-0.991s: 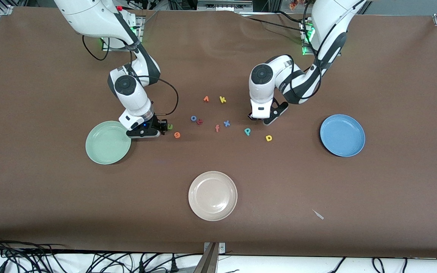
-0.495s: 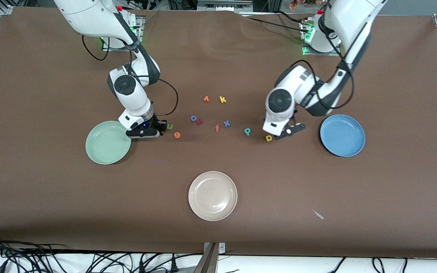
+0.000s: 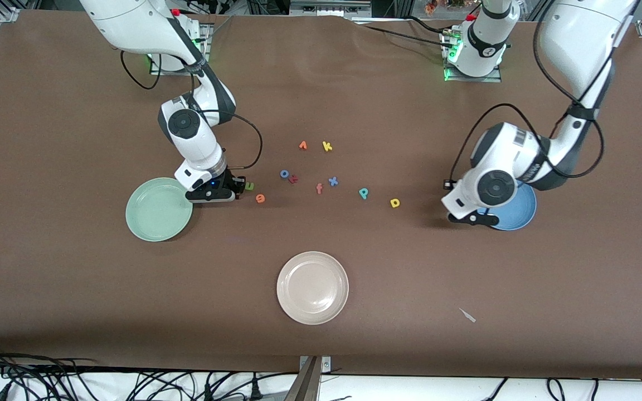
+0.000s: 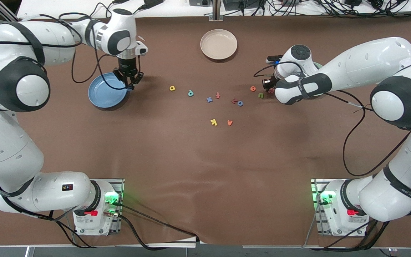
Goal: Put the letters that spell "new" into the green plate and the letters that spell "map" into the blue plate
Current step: 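Drop the blue m on the blue plate while the right gripper drops w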
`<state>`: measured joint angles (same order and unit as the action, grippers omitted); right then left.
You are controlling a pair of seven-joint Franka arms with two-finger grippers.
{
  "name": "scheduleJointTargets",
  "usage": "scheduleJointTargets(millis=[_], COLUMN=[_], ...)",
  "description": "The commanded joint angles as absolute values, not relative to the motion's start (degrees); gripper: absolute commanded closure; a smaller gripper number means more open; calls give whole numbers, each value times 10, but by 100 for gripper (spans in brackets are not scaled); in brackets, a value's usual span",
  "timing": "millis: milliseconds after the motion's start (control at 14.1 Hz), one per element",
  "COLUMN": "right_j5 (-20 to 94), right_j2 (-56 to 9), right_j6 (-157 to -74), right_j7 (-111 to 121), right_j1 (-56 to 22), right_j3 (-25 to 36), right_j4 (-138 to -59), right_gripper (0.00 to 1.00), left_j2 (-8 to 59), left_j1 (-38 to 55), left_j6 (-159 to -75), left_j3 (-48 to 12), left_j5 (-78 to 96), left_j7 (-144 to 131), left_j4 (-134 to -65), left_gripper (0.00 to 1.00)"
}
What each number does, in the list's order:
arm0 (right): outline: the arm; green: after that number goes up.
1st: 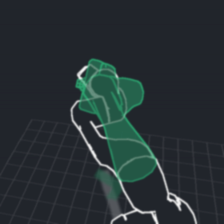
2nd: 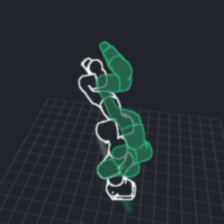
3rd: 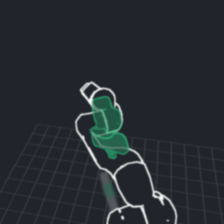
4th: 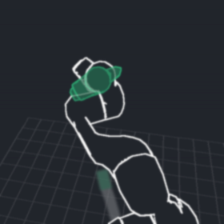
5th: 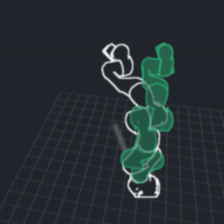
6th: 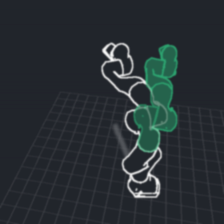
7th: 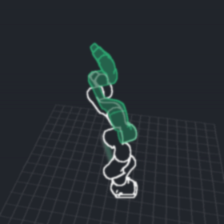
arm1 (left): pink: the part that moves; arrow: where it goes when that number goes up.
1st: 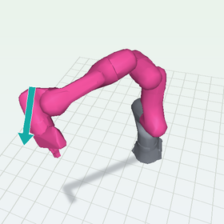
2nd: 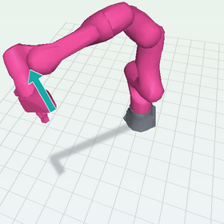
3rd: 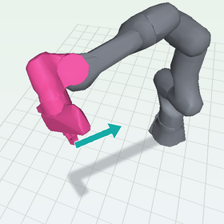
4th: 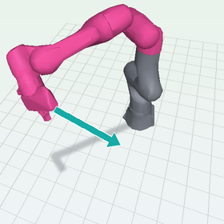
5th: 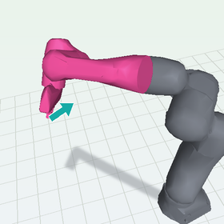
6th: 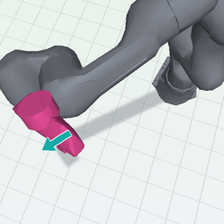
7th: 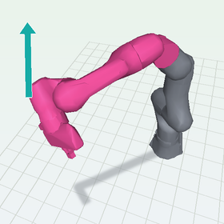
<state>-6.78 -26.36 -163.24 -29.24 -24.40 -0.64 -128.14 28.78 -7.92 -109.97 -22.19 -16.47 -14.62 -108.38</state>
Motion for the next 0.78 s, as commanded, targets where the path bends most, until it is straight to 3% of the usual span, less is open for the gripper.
scheduleJointTargets(millis=[0,283,354,425,495,566,708], right_j5=[-77,-79,-79,-79,-79,-77,-76], right_j2=[-260,-223,-214,-207,-202,-197,-199], right_j6=[-1639,-1572,-1545,-1512,-1477,-1454,-1446], right_j7=[-297,-240,-215,-186,-150,-111,-48], right_j1=[-247,-247,-246,-246,-245,-245,-243], right_j3=[-2,28,39,52,66,83,114], right_j4=[-1285,-1268,-1258,-1243,-1226,-1214,-1211], right_gripper=[74,74,74,74,74,74,74], left_j2=[294,310,312,312,312,310,312], left_j1=[-123,-156,-158,-157,-157,-157,-148], left_j6=[-1085,-1095,-1095,-1095,-1095,-1093,-1085], left_j3=[-229,-229,-228,-229,-229,-229,-230], left_j5=[-202,-241,-244,-244,-244,-234,-203], left_j7=[-37,40,47,54,55,54,48], left_j4=[-1071,-1071,-1071,-1071,-1071,-1068,-1048], left_gripper=[100,97,86,56,6,0,0])
